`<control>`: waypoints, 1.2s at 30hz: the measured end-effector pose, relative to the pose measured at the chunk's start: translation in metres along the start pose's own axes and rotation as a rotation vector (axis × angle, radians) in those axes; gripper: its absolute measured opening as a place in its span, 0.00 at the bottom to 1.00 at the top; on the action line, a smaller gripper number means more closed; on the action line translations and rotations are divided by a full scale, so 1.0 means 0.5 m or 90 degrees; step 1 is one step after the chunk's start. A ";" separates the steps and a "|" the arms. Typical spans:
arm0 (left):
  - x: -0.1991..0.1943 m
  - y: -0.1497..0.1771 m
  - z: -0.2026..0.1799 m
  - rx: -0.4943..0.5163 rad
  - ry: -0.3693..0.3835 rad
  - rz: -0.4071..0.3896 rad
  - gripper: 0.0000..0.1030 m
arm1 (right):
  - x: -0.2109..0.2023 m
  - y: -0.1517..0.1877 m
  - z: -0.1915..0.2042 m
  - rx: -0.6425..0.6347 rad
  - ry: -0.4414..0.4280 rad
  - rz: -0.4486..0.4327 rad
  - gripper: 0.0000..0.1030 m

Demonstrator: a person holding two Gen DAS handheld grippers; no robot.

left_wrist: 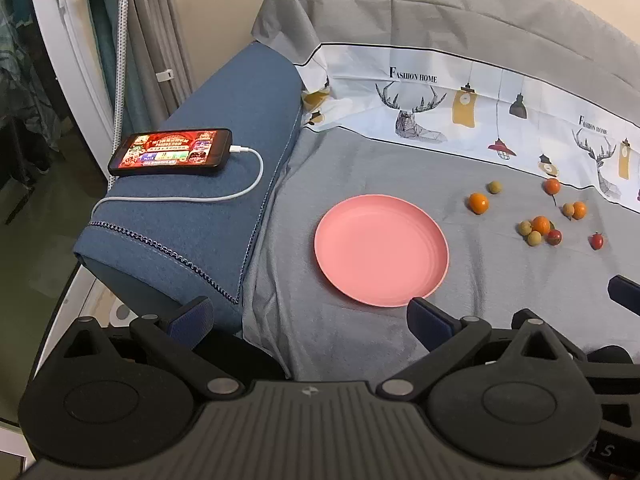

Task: Organize fruits

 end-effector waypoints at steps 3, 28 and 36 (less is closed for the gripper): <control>0.001 -0.004 -0.003 0.004 -0.003 0.000 1.00 | 0.004 -0.001 -0.006 0.003 0.002 -0.001 0.99; 0.127 -0.190 -0.275 0.097 0.064 0.012 1.00 | 0.078 -0.026 -0.391 0.239 0.113 -0.049 1.00; 0.272 -0.194 -0.344 0.097 0.098 0.079 1.00 | 0.188 0.021 -0.496 0.286 0.162 0.021 1.00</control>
Point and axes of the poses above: each gripper's, at about its wrist camera, not at the fingertips, and x roughly the way its jaws point, z to its left, y to its underside, the point moved 5 cm from there along x, roughly the way its jaws point, and after that the axes turned 11 degrees about y, right-handed, at the moved point
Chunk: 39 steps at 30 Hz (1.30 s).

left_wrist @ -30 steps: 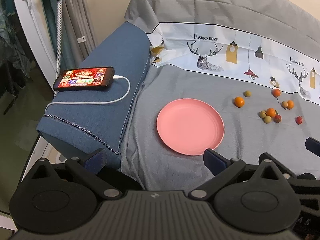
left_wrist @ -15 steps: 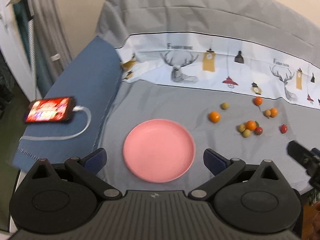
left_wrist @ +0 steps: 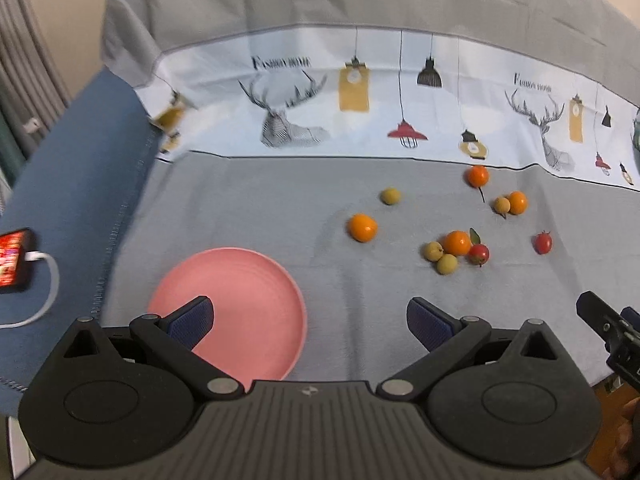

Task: Organize fruits
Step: 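Grasp an orange tangerine with the left tool while the right tool grasps a red cherry tomato, then carry both fruits to the pink plate and open both tools to release them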

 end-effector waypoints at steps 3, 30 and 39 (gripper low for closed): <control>0.061 -0.024 -0.012 -0.010 0.012 0.009 1.00 | 0.057 -0.015 -0.022 0.013 0.032 -0.005 0.99; 0.523 -0.137 -0.008 -0.043 0.055 0.116 0.39 | 0.542 0.010 -0.087 -0.088 0.183 0.031 0.39; 0.384 -0.126 -0.010 -0.059 0.078 0.106 0.39 | 0.412 -0.027 -0.064 -0.070 0.157 -0.003 0.28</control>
Point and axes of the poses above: each gripper's, at about its wrist camera, not at the fingertips, and x roughly the way its jaws point, z to its left, y to its underside, the point moved 5 cm from there along x, roughly the way its jaws point, and after that the axes turned 11 degrees about y, right-handed, at the moved point
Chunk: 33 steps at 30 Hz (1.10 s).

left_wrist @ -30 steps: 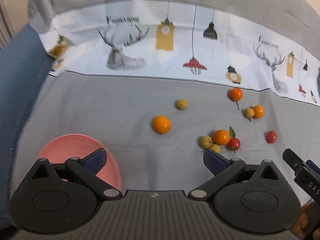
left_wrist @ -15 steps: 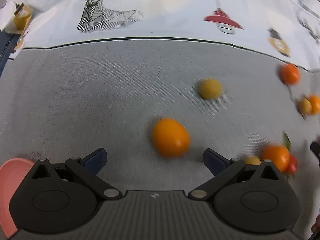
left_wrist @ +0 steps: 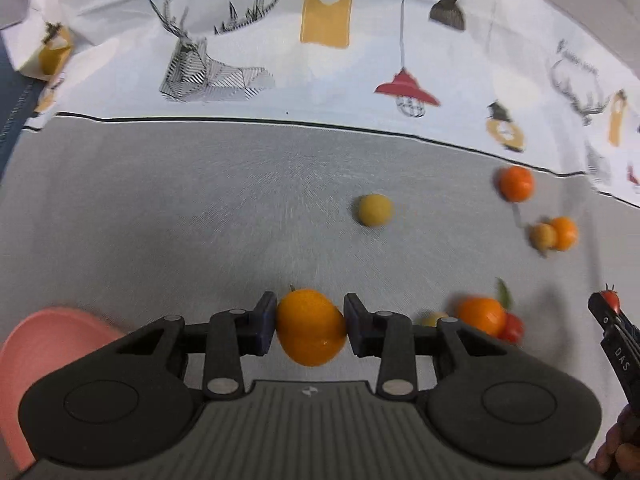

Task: Organize fruits
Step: 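Carry both fruits to the pink plate and open both tools to release them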

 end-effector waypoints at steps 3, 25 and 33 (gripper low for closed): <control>-0.081 0.034 -0.008 -0.005 0.005 -0.006 0.39 | -0.103 -0.010 -0.004 -0.009 -0.026 -0.035 0.28; -0.553 0.272 0.059 -0.074 0.017 -0.128 0.39 | -0.654 0.013 0.076 -0.066 -0.222 -0.151 0.28; -0.602 0.327 0.090 -0.101 0.008 -0.156 0.39 | -0.713 0.045 0.088 -0.089 -0.254 -0.166 0.28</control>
Point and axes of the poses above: each gripper's, at about its wrist camera, not at the fingertips, and x roughly the way its jaws point, z to its left, y to its underside, the point moved 5 cm from there along x, roughly the way its jaws point, and after that the axes turned 11 degrees about y, right-handed, at the moved point
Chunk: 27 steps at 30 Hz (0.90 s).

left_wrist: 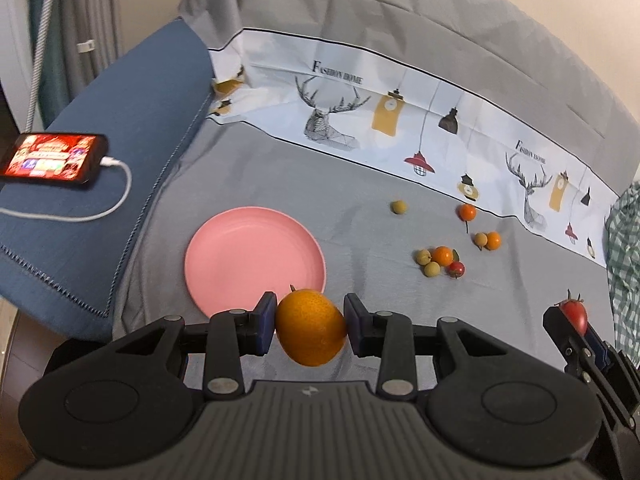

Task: Organize fruits
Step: 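Carry both fruits to the pink plate and open both tools to release them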

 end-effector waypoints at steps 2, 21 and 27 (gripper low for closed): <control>-0.010 0.004 0.011 -0.006 -0.003 -0.004 0.39 | -0.008 0.004 0.009 -0.004 -0.008 0.001 0.28; 0.038 0.024 0.212 -0.094 -0.046 0.025 0.39 | 0.062 0.037 0.194 -0.088 -0.098 0.074 0.28; 0.116 0.015 0.248 -0.069 -0.069 0.052 0.39 | 0.149 0.060 0.255 -0.107 -0.120 0.124 0.28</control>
Point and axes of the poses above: each gripper's, at about its wrist camera, not at the fingertips, and x roughly the way its jaws point, z to its left, y to its underside, the point moved 5 cm from there along x, roughly the way its jaws point, and after that the axes turned 11 degrees about y, right-handed, at the moved point
